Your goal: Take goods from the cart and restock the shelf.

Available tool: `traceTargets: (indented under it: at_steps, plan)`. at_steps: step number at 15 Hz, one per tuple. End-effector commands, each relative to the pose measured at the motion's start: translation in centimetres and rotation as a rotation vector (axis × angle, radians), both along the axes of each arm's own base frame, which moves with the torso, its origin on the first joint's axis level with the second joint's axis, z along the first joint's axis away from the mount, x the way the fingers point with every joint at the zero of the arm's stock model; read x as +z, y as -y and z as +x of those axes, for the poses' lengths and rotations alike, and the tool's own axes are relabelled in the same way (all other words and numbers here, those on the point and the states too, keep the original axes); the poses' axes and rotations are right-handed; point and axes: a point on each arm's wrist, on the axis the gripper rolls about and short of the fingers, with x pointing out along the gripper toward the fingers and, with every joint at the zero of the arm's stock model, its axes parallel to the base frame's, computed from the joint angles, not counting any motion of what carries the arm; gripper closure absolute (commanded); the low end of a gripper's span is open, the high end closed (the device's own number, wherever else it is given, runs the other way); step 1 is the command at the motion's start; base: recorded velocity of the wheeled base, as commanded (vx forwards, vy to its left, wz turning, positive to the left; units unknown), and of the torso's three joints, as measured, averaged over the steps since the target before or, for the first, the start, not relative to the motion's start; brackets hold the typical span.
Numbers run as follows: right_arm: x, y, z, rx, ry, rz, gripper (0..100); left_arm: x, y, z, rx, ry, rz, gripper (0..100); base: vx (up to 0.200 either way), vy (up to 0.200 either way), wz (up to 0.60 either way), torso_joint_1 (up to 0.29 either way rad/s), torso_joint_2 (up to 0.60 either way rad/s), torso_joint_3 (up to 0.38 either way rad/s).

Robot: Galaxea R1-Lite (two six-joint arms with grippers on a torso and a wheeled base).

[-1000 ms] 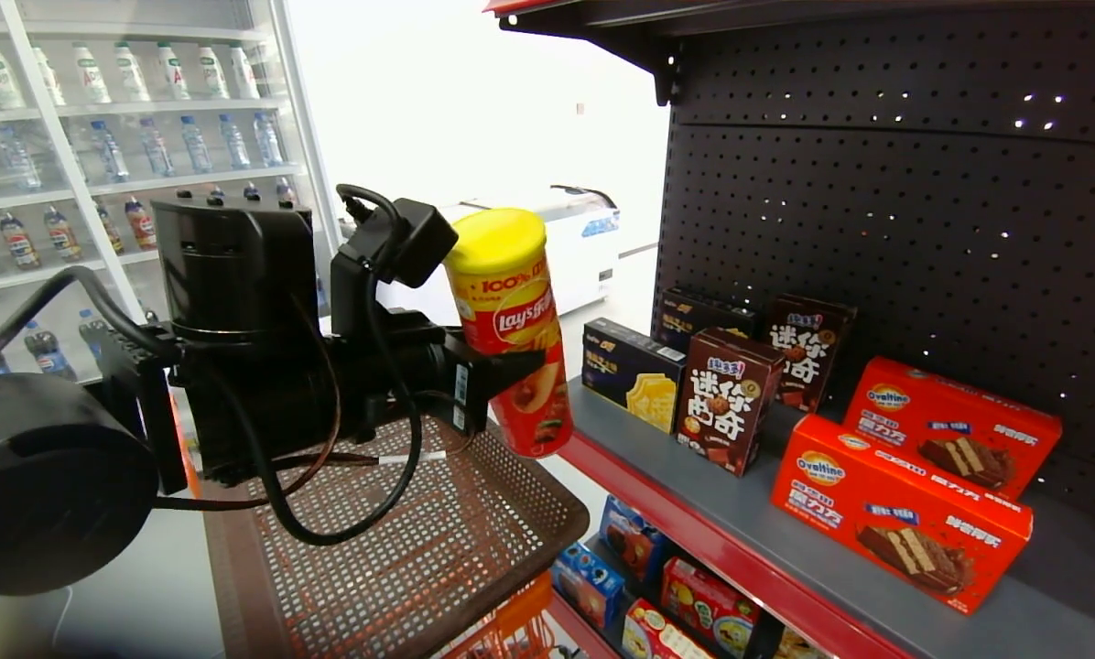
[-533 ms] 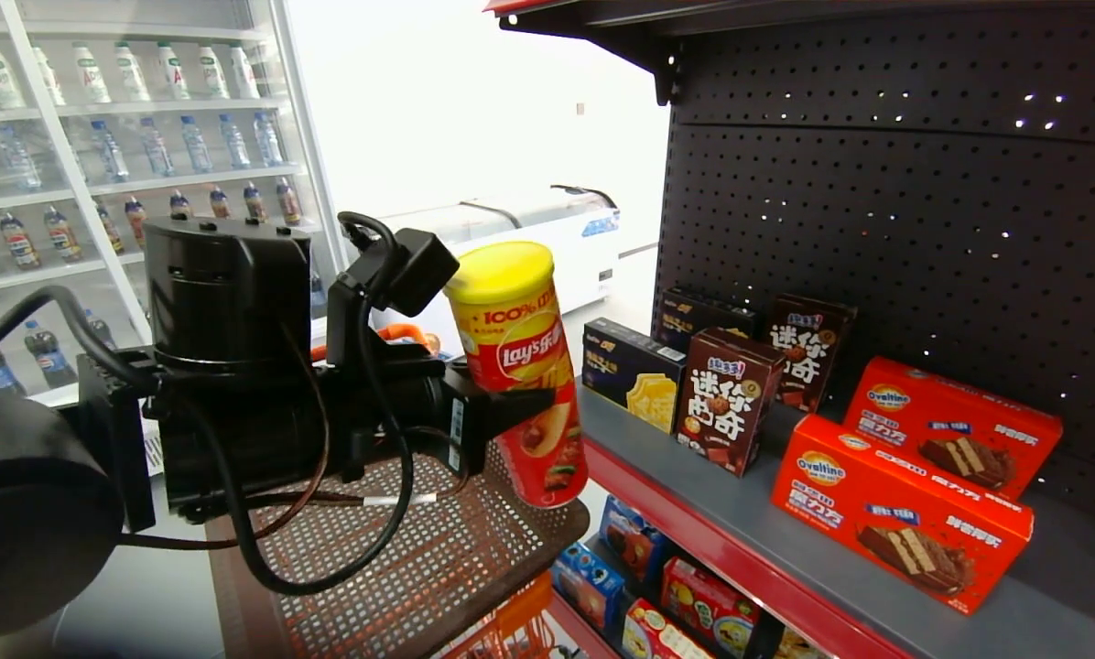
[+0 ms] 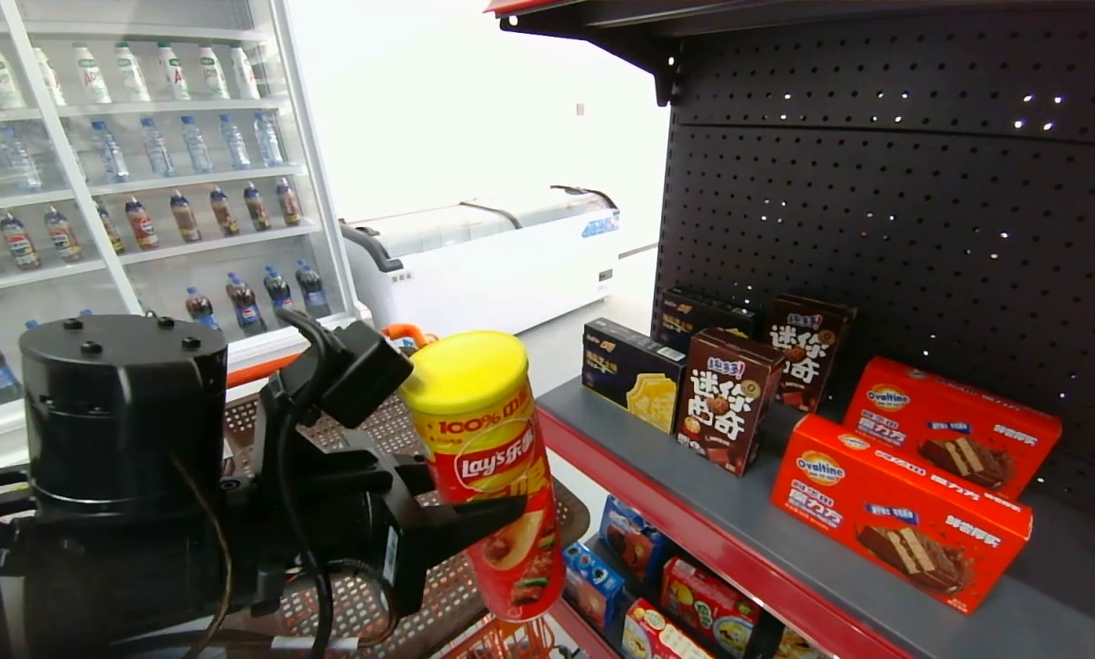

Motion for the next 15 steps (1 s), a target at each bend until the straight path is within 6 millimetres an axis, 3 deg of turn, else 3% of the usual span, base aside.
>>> traceTargets:
  at_steps: [1,15]
  plan:
    - [0.0,0.0,0.0,-0.001,0.002,0.000,0,0.2,-0.3,-0.8,-0.007,0.009,-0.007,100,0.000,0.000,0.00,0.000,0.00,0.000]
    - [0.0,0.0,0.0,-0.001,0.000,0.000,0,-0.2,-0.8,-2.2,-0.028,0.006,-0.003,100,0.000,0.000,0.00,0.000,0.00,0.000]
